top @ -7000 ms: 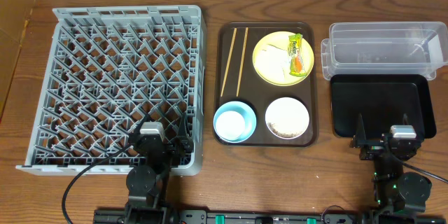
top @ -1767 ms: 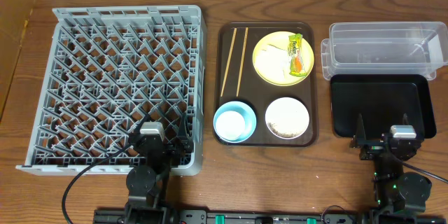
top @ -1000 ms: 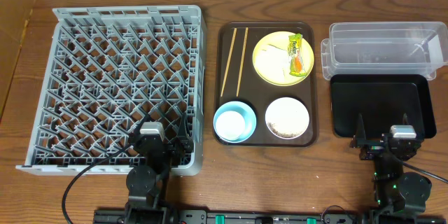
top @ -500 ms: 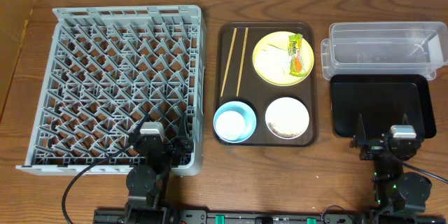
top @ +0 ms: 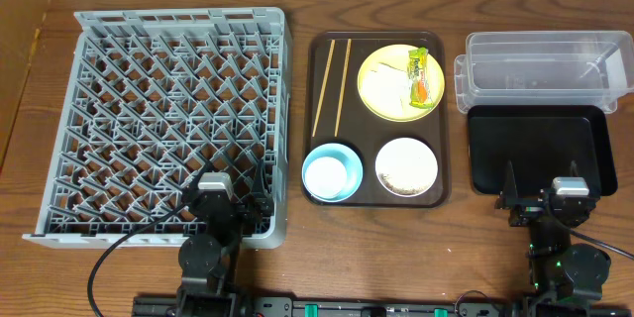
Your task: Sort waste into correct bins and load items into the dishwasher
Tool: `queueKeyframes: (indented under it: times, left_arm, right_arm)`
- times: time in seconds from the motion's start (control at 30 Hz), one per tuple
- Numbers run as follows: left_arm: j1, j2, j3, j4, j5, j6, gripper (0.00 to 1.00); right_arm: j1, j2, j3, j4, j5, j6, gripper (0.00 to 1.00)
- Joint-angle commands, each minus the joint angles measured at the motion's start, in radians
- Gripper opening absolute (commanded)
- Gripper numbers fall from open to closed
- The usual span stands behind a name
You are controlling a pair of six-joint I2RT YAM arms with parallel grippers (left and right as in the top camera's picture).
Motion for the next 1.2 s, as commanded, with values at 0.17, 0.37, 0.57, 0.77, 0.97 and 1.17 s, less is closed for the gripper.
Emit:
queueKeyframes:
  times: [0.17,0.37,0.57,0.77,0.97,1.17]
  left_arm:
    - [-0.002,-0.001,-0.024,-0.028,-0.008,0.014,0.96]
    - [-0.002,-0.001,-0.024,-0.028,-0.008,0.014,0.96]
    - [-0.002,0.0,-0.024,-0.028,-0.008,0.013,0.96]
    - [-0.002,0.0,-0.024,-0.028,-0.008,0.014,0.96]
    - [-0.002,-0.001,-0.024,-0.02,-0.012,0.014,0.96]
    - [-0.002,-0.001,-0.023,0.018,-0.003,0.008,0.96]
  right_arm:
    - [-0.007,-0.005,-0.002,-0.004,0.004,-0.012,0.99]
    - [-0.007,-0.005,-0.002,-0.004,0.004,-0.012,0.99]
    - [-0.007,-0.005,-0.002,-0.004,0.004,-0.012,0.99]
    - [-0.007,-0.005,-0.002,-0.004,0.004,-0.012,0.99]
    - [-0.007,-0.005,-0.002,-0.004,0.004,-0.012,0.99]
    - [-0.006,-0.005,-0.002,0.0,-0.006,-0.003,0.99]
